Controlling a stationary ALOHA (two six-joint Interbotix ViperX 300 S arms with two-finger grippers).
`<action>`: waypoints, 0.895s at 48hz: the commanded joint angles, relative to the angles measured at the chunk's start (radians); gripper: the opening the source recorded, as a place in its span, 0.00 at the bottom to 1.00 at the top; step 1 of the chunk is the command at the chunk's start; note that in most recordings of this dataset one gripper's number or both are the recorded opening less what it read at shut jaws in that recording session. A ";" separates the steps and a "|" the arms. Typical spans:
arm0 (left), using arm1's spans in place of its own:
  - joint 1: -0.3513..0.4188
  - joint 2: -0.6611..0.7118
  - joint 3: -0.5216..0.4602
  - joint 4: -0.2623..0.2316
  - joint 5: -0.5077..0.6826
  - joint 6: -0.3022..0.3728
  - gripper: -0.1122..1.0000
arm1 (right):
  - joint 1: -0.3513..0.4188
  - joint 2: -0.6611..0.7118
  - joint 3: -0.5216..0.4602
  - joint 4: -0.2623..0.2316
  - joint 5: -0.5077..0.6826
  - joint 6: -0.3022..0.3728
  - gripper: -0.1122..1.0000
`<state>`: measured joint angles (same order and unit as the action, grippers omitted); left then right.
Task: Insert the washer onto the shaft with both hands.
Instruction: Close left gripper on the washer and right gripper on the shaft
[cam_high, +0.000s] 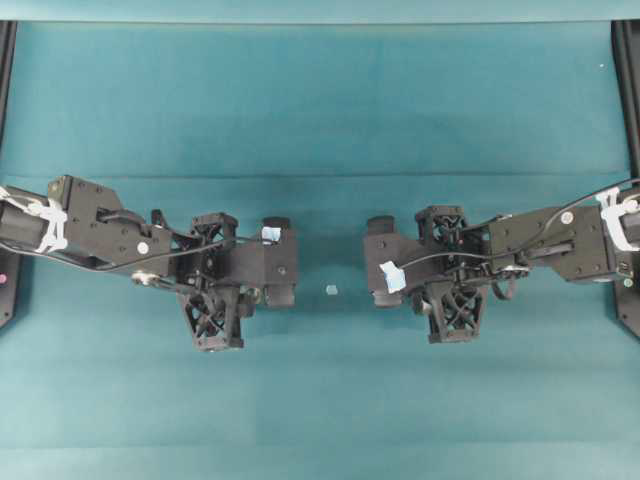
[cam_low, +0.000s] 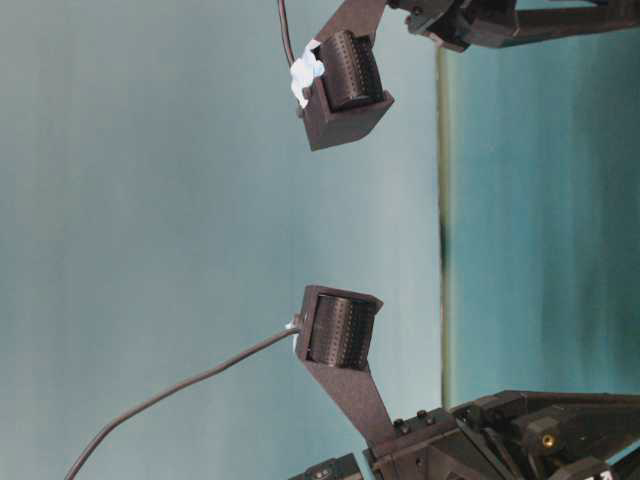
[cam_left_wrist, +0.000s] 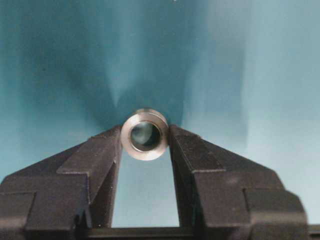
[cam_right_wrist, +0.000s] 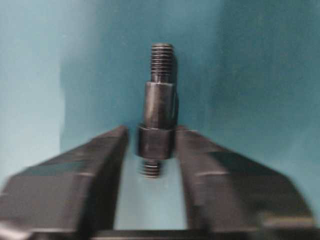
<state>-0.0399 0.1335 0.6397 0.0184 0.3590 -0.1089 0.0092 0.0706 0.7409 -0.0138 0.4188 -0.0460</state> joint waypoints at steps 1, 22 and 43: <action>-0.005 -0.012 -0.011 0.000 -0.003 -0.002 0.41 | -0.009 0.002 -0.005 -0.002 -0.002 0.002 0.11; -0.005 -0.017 -0.009 0.000 -0.006 -0.003 0.41 | -0.009 -0.009 -0.008 0.000 -0.005 0.003 0.11; -0.005 -0.103 0.043 0.000 -0.104 -0.003 0.41 | -0.009 -0.069 0.014 0.025 -0.052 0.006 0.11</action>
<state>-0.0430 0.0629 0.6826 0.0169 0.2669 -0.1135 -0.0031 0.0261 0.7563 0.0046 0.3835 -0.0460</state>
